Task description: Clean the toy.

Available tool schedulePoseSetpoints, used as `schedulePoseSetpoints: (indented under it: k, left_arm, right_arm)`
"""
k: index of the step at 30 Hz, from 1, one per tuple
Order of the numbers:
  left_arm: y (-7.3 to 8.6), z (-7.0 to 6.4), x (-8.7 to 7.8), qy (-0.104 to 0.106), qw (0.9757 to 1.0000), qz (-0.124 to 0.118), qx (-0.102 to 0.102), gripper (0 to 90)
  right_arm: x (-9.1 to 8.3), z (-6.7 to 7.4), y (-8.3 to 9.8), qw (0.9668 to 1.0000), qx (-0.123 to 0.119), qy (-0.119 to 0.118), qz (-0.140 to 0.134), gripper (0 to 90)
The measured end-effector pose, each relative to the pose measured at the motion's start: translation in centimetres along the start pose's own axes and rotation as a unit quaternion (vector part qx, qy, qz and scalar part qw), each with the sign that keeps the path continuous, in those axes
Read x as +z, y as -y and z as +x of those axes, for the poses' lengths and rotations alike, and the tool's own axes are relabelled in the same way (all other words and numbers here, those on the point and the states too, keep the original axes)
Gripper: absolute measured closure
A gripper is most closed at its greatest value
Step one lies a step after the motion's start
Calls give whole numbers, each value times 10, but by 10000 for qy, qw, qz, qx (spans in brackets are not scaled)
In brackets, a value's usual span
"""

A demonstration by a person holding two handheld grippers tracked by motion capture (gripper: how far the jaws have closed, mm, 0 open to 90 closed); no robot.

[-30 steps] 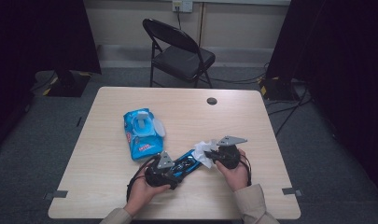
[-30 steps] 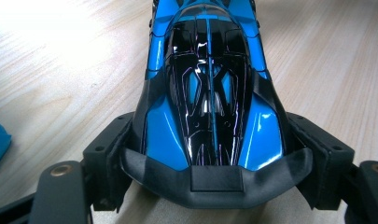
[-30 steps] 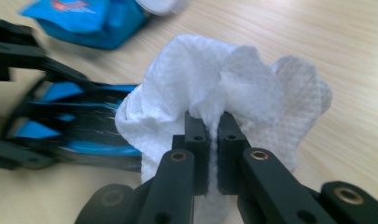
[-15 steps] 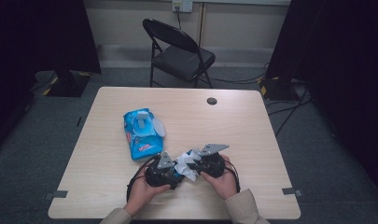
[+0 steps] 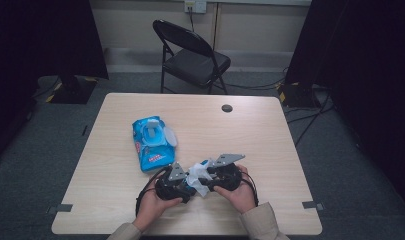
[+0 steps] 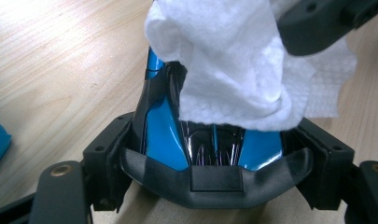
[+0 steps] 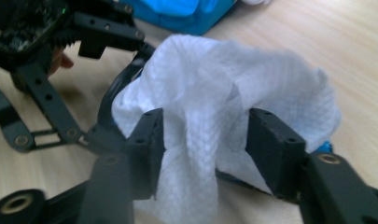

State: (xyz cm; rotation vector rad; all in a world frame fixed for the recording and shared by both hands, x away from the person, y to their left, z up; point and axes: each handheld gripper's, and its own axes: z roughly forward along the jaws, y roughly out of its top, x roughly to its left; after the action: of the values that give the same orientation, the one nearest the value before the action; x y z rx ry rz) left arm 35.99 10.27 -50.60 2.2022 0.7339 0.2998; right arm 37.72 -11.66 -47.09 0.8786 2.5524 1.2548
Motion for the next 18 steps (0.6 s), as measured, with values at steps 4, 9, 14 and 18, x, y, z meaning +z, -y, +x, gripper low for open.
schedulePoseSetpoints:
  k: [4,9,14,18]
  left_arm:
    - [0,0,0,2,10000,-2,-2,243]
    - [0,0,0,3,10000,16,19,243]
    - [0,0,0,1,10000,24,21,243]
    - [0,1,0,-11,10000,20,49,243]
  right_arm:
    - [-1,-1,-3,9997,140,-57,-166,404]
    - [6,0,-6,9987,294,-186,-364,452]
    - [21,7,-9,9990,111,-213,-366,661]
    - [27,14,-15,9990,-70,-300,-333,802]
